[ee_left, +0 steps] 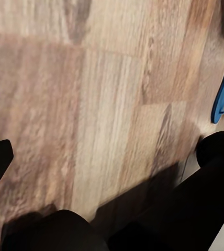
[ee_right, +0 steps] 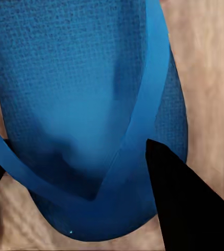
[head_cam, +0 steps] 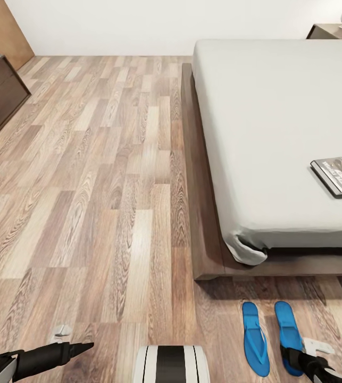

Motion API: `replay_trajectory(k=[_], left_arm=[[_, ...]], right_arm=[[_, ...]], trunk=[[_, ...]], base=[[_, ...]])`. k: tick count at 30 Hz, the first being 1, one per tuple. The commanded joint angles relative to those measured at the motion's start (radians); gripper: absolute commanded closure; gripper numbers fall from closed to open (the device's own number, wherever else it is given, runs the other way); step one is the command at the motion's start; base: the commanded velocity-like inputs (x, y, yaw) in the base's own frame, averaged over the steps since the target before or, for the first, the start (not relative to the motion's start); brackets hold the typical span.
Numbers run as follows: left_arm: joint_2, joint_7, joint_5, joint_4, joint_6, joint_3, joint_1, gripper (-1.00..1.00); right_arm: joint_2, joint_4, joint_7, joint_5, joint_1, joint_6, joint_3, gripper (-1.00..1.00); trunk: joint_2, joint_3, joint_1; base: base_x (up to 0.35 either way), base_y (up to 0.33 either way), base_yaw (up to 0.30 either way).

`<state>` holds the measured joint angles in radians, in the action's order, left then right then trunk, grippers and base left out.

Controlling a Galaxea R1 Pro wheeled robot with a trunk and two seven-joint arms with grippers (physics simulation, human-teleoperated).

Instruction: In the bedroom, move the book from the bed onto either nightstand, and place the two sandals side by side next to the bed.

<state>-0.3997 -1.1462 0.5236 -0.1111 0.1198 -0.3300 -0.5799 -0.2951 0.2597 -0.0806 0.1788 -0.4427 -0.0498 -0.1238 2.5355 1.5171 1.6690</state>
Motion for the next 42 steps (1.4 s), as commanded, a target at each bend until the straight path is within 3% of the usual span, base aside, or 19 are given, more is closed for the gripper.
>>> replay_trajectory(k=[1,4,11,22,42], left_arm=[[-0.001,-0.003,0.010,-0.001,0.011,-0.007,0.000,-1.00],[-0.001,-0.003,0.010,-0.001,0.011,-0.008,0.000,-1.00],[-0.001,-0.002,0.010,-0.001,0.011,-0.007,0.000,-1.00],[-0.001,-0.001,0.010,-0.001,0.011,-0.007,0.000,-1.00],[0.000,-0.001,0.010,-0.001,0.011,-0.007,0.000,-1.00]], right_arm=[[0.011,0.007,-0.006,0.004,-0.001,-0.003,-0.008,1.00],[0.028,0.032,-0.006,-0.006,-0.001,-0.001,-0.006,1.00],[0.031,0.045,-0.006,-0.010,0.000,0.000,-0.005,1.00],[0.029,0.045,-0.005,-0.010,-0.001,-0.001,-0.005,1.00],[0.029,0.046,-0.007,-0.010,0.000,-0.001,-0.005,1.00]], trunk=[[0.000,0.001,0.000],[0.000,0.001,0.000],[0.000,0.001,0.000],[0.003,0.043,0.005],[0.003,0.043,0.005]], base=[[0.000,0.000,0.000],[0.000,0.000,0.000],[0.000,0.000,0.000],[0.000,0.000,0.000],[0.046,0.000,0.000]])
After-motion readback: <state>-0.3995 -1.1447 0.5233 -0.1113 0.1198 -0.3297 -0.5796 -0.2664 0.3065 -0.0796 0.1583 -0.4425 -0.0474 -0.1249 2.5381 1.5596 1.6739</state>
